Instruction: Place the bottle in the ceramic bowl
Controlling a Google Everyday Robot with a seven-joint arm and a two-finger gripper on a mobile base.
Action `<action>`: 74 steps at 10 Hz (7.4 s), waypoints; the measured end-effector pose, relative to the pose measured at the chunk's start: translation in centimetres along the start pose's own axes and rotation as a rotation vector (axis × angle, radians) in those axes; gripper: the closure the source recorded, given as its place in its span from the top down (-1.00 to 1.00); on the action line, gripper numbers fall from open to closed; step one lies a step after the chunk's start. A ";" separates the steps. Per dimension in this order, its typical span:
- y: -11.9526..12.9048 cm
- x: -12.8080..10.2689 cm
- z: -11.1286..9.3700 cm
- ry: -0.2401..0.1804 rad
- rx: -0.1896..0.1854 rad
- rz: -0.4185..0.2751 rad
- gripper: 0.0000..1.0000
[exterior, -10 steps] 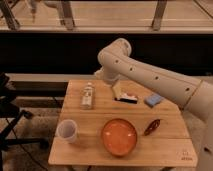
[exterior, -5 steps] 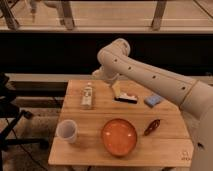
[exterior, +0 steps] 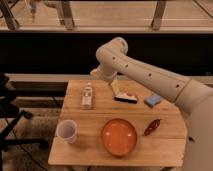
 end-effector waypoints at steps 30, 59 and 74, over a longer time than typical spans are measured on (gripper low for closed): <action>-5.7 -1.3 10.6 -0.133 -0.079 -0.255 1.00; -3.8 -1.9 20.1 -0.229 -0.166 -0.335 1.00; -4.0 -0.6 21.8 -0.226 -0.179 -0.327 1.00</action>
